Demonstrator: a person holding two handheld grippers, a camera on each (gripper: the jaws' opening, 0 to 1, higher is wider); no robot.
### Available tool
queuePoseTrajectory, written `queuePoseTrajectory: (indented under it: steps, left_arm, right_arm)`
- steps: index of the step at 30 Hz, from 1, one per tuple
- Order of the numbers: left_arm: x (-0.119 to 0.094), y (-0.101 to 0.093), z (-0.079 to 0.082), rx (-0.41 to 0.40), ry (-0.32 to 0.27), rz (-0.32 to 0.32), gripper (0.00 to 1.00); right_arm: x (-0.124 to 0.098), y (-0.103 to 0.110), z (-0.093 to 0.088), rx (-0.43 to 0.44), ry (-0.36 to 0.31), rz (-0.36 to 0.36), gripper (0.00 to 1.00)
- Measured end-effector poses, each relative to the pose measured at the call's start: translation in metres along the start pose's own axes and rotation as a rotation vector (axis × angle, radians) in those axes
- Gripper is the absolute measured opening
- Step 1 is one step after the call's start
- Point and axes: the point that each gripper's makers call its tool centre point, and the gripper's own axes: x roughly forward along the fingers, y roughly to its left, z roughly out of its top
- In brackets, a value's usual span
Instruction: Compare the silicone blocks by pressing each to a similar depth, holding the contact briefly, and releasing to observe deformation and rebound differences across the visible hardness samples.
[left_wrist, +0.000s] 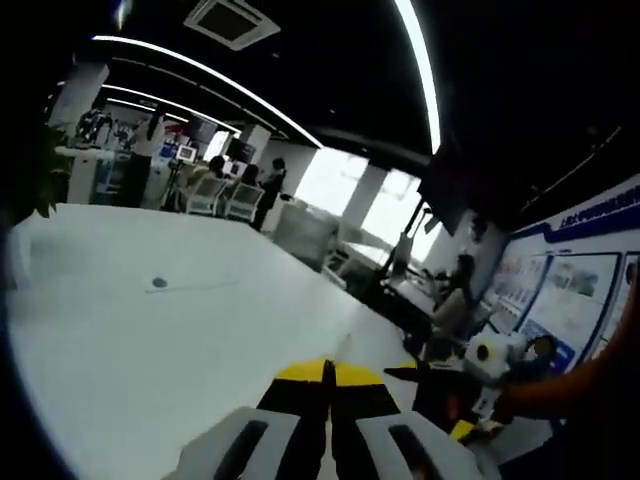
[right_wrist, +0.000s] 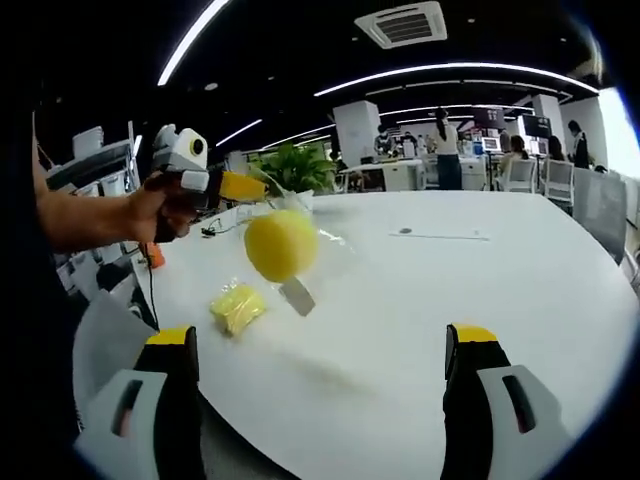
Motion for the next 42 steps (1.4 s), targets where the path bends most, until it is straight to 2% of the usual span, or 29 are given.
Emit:
queuePoseTrajectory:
  steps: [6, 13, 17, 20, 23, 28, 34, 39, 42]
  left_arm:
    - [-0.009, -0.008, 0.012, 0.035, -0.006, -0.014, 0.00]
    - [-0.017, -0.018, 0.022, 0.039, -0.021, -0.026, 0.00]
    - [-0.020, -0.028, 0.027, 0.036, -0.029, -0.053, 0.00]
    - [-0.023, -0.036, 0.031, 0.040, -0.028, -0.075, 0.00]
    - [-0.027, -0.046, 0.037, 0.042, -0.031, -0.094, 0.00]
    - [-0.033, -0.058, 0.045, 0.045, -0.051, -0.116, 0.00]
    - [-0.040, -0.069, 0.048, 0.028, -0.060, -0.155, 0.00]
    - [-0.045, -0.072, 0.049, 0.026, -0.063, -0.172, 0.00]
    - [-0.047, -0.074, 0.050, 0.023, -0.064, -0.178, 0.00]
  right_arm:
    - [0.005, 0.002, 0.018, -0.044, -0.021, 0.029, 0.96]
    - [0.012, 0.005, 0.035, -0.057, -0.046, 0.070, 0.96]
    - [0.022, 0.011, 0.047, -0.026, -0.090, 0.130, 0.96]
    - [0.029, 0.015, 0.051, -0.058, -0.083, 0.176, 0.96]
    - [0.031, 0.020, 0.066, -0.063, -0.115, 0.209, 0.96]
    - [0.036, 0.036, 0.081, -0.072, -0.140, 0.292, 0.96]
    - [0.041, 0.055, 0.099, -0.104, -0.210, 0.374, 0.82]
    - [0.045, 0.074, 0.101, -0.132, -0.211, 0.470, 0.68]
    - [0.045, 0.078, 0.103, -0.119, -0.215, 0.499, 0.59]
